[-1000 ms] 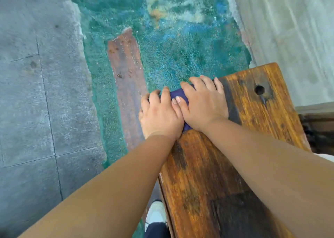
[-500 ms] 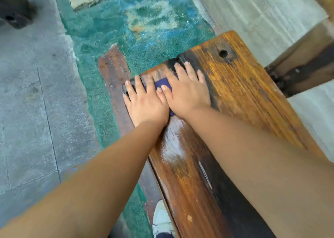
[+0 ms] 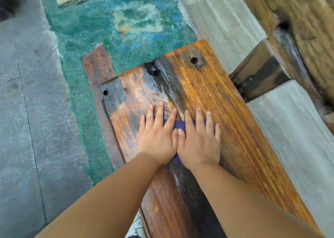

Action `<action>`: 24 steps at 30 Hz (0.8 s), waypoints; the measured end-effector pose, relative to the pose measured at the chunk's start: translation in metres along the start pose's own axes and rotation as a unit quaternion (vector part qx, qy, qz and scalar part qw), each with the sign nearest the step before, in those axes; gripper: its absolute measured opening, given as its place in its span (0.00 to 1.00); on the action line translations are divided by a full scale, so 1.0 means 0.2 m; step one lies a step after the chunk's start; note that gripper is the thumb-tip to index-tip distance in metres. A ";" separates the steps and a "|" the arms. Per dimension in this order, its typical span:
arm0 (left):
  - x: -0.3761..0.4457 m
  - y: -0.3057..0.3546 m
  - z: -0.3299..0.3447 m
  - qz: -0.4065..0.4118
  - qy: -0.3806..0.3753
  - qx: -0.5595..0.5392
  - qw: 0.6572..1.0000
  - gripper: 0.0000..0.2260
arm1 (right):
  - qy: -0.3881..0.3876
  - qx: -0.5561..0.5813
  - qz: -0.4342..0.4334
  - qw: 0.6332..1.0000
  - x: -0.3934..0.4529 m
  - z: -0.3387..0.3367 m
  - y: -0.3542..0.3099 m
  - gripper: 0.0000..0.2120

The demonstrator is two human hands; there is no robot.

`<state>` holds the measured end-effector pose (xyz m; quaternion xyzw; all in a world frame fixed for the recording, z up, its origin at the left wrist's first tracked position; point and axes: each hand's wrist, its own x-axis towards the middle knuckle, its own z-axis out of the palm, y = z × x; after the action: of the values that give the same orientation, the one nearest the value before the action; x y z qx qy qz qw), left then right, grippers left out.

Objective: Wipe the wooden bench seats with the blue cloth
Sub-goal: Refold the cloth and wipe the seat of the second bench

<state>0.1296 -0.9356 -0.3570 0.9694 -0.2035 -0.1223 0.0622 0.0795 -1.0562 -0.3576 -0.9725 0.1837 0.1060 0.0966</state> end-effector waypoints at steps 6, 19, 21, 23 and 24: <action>0.48 0.02 -0.09 -0.031 0.048 -0.021 0.998 0.26 | 0.043 0.024 0.013 0.999 0.49 -0.11 0.00 0.33; 1.26 0.00 -0.27 -0.044 0.031 -0.065 0.996 0.17 | 0.029 0.017 0.023 0.999 1.29 -0.29 -0.01 0.25; 1.31 0.00 -0.27 -0.051 0.011 -0.098 0.994 0.16 | 0.027 0.024 0.016 0.999 1.34 -0.31 -0.01 0.22; 1.34 -0.02 -0.27 -0.053 -0.007 -0.108 0.993 0.16 | 0.024 0.038 0.019 0.999 1.37 -0.32 -0.02 0.20; 1.33 -0.01 -0.26 -0.054 -0.005 -0.111 0.992 0.16 | 0.025 0.038 0.016 0.999 1.36 -0.32 -0.02 0.20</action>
<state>0.3808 -1.0391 -0.3629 0.9654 -0.1369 -0.1522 0.1616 0.3400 -1.1588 -0.3618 -0.9674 0.2055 0.0762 0.1269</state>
